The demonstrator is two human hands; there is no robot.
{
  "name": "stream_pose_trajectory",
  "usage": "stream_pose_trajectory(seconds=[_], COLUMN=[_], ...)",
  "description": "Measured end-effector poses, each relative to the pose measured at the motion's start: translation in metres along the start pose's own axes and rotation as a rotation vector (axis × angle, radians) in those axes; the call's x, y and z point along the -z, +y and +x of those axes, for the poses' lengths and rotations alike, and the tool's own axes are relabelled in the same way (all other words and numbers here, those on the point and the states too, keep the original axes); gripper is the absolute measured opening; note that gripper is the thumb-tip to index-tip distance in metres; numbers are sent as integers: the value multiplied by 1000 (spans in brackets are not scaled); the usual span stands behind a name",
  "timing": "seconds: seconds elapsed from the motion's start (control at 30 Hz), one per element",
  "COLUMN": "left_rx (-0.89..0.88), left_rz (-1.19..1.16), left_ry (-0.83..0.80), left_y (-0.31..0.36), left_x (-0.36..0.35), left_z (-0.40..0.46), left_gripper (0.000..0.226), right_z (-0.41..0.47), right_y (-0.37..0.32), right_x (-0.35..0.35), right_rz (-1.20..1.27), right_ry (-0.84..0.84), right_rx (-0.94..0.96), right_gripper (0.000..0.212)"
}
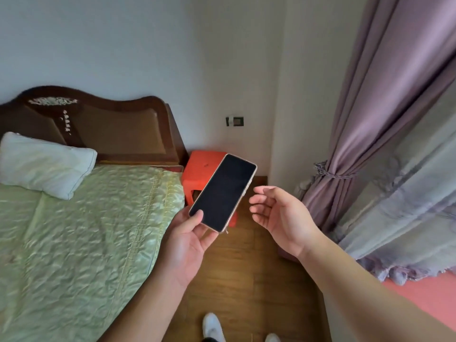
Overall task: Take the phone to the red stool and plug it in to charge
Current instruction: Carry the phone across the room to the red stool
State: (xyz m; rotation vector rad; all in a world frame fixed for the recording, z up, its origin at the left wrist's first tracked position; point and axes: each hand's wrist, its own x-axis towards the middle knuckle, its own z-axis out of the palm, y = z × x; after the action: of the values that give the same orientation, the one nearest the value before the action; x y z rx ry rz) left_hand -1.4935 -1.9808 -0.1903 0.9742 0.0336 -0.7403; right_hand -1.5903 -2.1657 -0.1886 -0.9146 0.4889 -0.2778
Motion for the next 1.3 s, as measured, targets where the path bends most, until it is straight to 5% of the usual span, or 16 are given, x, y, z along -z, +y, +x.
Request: stream_pose_trajectory(seconds=[0.37, 0.9, 1.0, 1.3], left_rx=[76, 210, 333, 394], left_rz=[-58, 217, 245, 392], left_ry=[-45, -132, -123, -120], left_y=[47, 129, 138, 124], left_x=[37, 91, 85, 68], left_z=[143, 353, 386, 428], left_gripper=[21, 37, 52, 47], right_z=[146, 359, 378, 427], right_y=[5, 26, 31, 7], right_x=[-46, -121, -117, -84], right_rz=[-96, -56, -97, -248], right_ry=[92, 175, 146, -54], right_rx=[-37, -166, -241, -386], right_gripper=[20, 29, 32, 33])
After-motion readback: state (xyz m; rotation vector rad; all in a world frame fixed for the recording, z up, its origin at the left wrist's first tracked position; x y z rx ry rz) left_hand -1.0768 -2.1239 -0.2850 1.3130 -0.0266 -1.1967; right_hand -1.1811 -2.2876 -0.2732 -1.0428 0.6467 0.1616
